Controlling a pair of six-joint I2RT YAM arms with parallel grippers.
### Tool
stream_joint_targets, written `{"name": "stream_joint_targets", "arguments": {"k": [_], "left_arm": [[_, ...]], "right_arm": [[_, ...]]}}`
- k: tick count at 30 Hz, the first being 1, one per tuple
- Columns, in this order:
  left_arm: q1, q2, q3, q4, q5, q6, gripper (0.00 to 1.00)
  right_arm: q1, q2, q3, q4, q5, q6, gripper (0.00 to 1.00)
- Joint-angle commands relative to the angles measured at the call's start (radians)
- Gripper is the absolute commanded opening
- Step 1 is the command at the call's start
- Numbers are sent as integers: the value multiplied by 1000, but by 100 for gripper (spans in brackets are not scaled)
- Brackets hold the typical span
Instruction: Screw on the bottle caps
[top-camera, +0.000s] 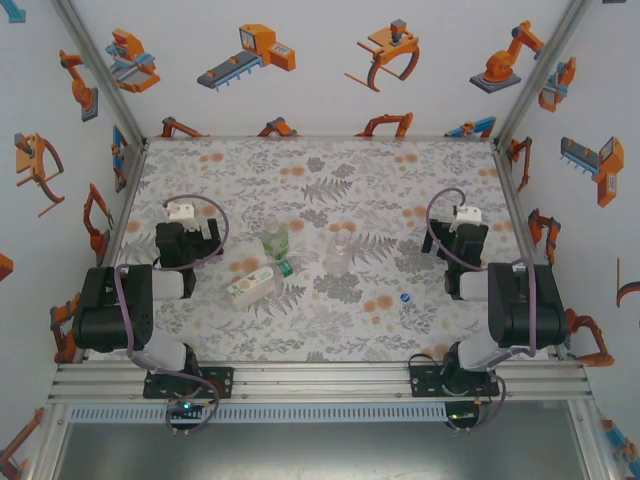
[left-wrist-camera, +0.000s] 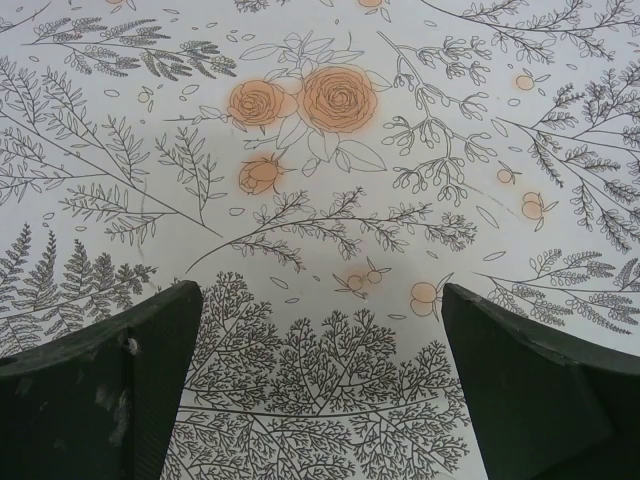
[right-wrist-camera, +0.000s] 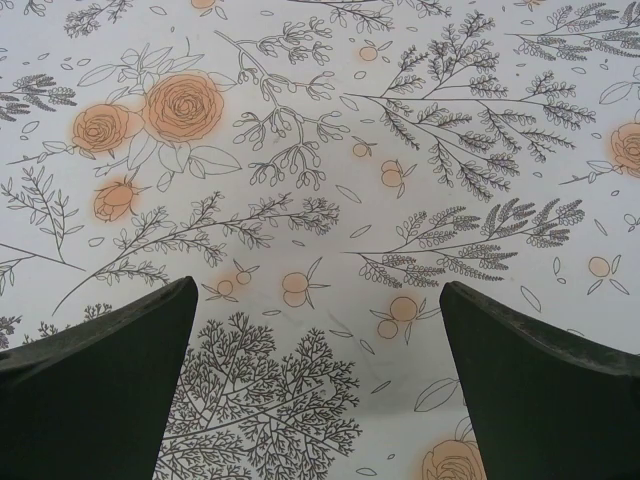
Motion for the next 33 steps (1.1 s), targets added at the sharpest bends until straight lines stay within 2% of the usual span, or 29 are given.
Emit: {"name": "stream_joint_targets", "arguments": {"k": [1, 14, 33], "left_arm": [[-5, -2, 21, 0, -5, -7, 97], [-34, -1, 11, 17, -64, 5, 97], [-1, 1, 22, -2, -17, -17, 97]], "right_arm": [[1, -10, 22, 6, -3, -9, 99], [0, -10, 22, 6, -3, -8, 99], [1, -10, 21, 6, -3, -9, 99]]}}
